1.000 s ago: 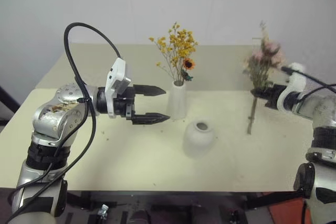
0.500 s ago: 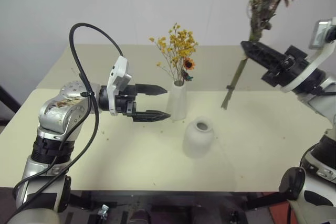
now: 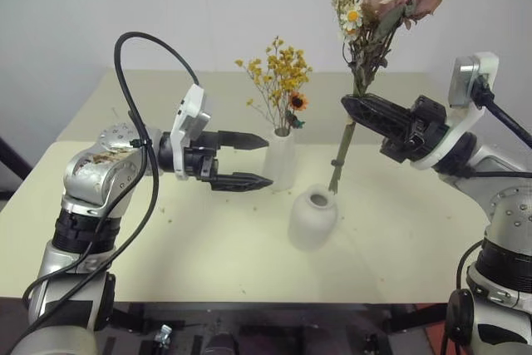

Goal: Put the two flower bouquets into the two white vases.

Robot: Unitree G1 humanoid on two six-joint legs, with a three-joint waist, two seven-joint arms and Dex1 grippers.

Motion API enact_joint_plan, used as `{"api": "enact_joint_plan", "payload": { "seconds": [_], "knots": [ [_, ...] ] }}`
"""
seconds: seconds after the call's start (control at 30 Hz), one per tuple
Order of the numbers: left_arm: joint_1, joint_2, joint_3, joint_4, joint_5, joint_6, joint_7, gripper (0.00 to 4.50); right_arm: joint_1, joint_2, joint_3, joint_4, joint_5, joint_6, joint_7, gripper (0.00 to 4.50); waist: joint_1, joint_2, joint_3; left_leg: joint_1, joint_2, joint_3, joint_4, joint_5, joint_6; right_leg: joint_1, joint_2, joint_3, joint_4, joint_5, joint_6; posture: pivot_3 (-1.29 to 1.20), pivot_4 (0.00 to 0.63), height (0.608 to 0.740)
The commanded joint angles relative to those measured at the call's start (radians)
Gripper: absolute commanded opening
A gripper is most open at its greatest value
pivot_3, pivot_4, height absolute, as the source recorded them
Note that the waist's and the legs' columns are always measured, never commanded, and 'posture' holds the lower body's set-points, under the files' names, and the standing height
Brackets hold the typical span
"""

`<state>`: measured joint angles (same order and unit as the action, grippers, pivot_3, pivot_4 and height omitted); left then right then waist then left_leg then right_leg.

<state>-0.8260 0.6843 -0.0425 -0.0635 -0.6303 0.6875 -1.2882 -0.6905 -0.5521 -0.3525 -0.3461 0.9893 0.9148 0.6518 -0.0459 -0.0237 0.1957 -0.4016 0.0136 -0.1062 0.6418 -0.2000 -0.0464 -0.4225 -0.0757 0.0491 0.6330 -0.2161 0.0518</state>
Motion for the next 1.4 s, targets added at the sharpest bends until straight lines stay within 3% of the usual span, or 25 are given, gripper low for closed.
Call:
{"api": "enact_joint_plan", "payload": {
  "seconds": [0.03, 0.53, 1.4],
  "knots": [
    [-0.037, 0.001, 0.002, -0.001, -0.006, -0.003, -0.014, 4.5, -0.012, 0.001, 0.012, -0.028, -0.001, -0.06, -0.006, 0.22, 0.0, 0.0, 0.0, 0.0, 0.0, 0.0, 0.0, 0.0, 0.0, 0.0, 0.0, 0.0, 0.0, 0.0, 0.0, 0.0, 0.15, 0.74],
    [-0.035, 0.002, -0.005, -0.014, -0.006, 0.001, -0.018, 4.5, -0.033, -0.028, 0.011, -0.041, 0.044, -0.101, -0.025, 0.22, 0.0, 0.0, 0.0, 0.0, 0.0, 0.0, 0.0, 0.0, 0.0, 0.0, 0.0, 0.0, 0.0, 0.0, 0.0, 0.0, 0.15, 0.74],
    [-0.045, -0.001, -0.019, -0.006, -0.003, 0.01, -0.038, 4.5, 0.191, 0.011, 0.126, -0.046, -0.046, -0.174, 0.0, 0.22, 0.0, 0.0, 0.0, 0.0, 0.0, 0.0, 0.0, 0.0, 0.0, 0.0, 0.0, 0.0, 0.0, 0.0, 0.0, 0.0, 0.15, 0.74]
  ]
}}
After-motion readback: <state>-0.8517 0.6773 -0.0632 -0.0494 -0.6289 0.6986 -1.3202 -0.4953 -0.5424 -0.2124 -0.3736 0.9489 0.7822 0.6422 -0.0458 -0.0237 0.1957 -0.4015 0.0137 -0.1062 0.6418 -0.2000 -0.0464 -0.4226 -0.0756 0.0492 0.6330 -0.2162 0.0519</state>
